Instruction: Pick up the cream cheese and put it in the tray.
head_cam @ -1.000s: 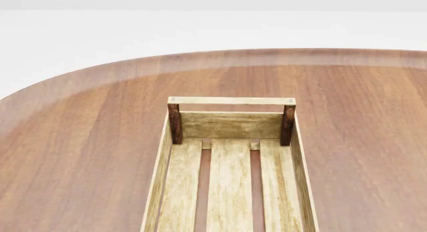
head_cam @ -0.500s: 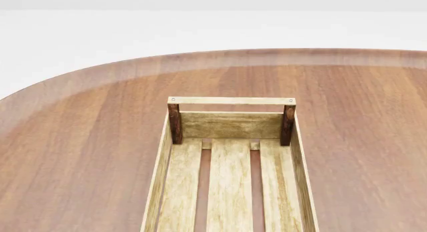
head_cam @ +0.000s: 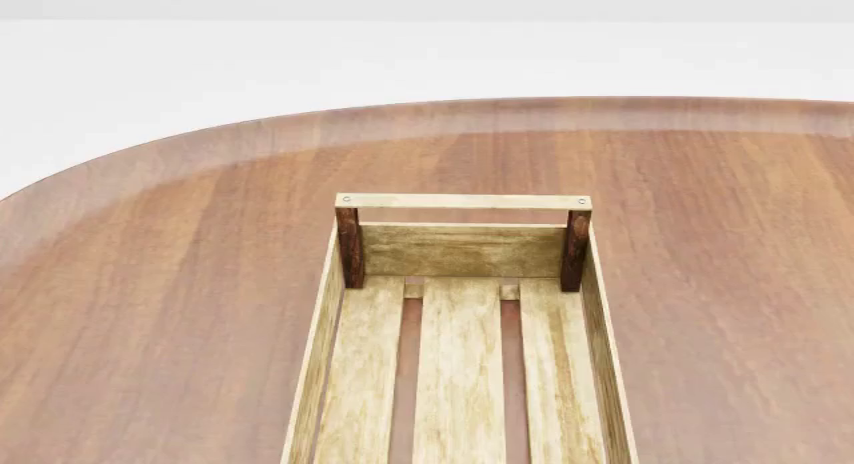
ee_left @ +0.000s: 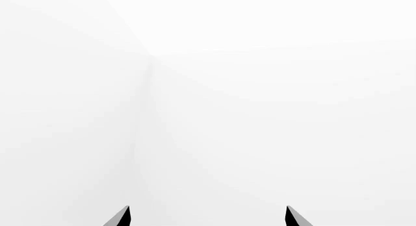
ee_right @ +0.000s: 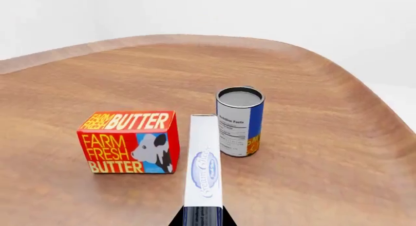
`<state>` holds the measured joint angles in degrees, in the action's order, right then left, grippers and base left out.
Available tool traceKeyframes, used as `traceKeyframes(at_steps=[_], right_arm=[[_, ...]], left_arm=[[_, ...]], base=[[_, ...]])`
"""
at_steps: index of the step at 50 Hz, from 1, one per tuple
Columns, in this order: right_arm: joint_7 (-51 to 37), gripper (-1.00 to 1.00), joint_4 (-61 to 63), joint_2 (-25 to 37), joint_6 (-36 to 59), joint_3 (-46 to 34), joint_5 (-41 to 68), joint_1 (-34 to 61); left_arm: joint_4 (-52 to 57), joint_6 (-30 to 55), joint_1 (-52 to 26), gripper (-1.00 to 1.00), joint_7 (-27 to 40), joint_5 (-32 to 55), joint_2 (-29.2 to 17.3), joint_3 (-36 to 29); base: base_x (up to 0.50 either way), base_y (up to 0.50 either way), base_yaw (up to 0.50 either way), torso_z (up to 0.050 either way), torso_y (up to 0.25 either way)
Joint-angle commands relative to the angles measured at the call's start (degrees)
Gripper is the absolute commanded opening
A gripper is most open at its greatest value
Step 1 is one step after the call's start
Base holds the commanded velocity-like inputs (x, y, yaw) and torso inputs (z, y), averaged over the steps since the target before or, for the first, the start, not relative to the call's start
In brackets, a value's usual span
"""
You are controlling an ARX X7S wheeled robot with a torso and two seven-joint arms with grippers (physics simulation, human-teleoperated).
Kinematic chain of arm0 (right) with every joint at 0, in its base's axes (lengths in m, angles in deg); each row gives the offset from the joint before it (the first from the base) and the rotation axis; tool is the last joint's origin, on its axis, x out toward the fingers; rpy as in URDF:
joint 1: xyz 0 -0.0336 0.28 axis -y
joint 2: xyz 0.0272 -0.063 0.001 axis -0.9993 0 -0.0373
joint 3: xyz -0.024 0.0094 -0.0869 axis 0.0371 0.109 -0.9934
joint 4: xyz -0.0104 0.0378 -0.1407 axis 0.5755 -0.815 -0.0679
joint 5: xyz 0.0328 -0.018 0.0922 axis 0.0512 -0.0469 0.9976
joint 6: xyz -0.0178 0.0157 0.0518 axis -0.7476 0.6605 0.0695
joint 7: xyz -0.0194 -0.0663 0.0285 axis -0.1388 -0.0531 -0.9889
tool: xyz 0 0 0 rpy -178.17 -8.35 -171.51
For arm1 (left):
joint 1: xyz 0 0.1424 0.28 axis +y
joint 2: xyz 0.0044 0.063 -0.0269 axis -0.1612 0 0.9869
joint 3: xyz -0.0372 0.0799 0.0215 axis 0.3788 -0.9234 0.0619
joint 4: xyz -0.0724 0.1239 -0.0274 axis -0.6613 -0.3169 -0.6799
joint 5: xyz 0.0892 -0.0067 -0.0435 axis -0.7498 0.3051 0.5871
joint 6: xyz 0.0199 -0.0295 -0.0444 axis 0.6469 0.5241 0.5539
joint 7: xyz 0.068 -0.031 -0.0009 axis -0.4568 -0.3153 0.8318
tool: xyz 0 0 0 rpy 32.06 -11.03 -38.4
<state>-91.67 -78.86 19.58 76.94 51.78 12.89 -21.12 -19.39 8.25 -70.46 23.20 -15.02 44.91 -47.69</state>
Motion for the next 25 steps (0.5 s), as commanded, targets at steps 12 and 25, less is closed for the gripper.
traceKeyframes(at_steps=[12,25], right_arm=[[-1.4,-1.0,7.8,-0.2,-6.0,0.3,-7.4,-3.3],[-2.3,-1.0,13.7,2.2,-3.4,0.3,-9.1,-4.1]], left_arm=[[-0.2,0.0,-0.3,1.0,0.2,0.3,-0.2,-0.2],[0.0,0.2,-0.3,1.0,0.4,0.1,-0.2,-0.2]], base=[[0.0,0.0,0.0,0.0,0.0],[0.0,0.0,0.0,0.0,0.001]])
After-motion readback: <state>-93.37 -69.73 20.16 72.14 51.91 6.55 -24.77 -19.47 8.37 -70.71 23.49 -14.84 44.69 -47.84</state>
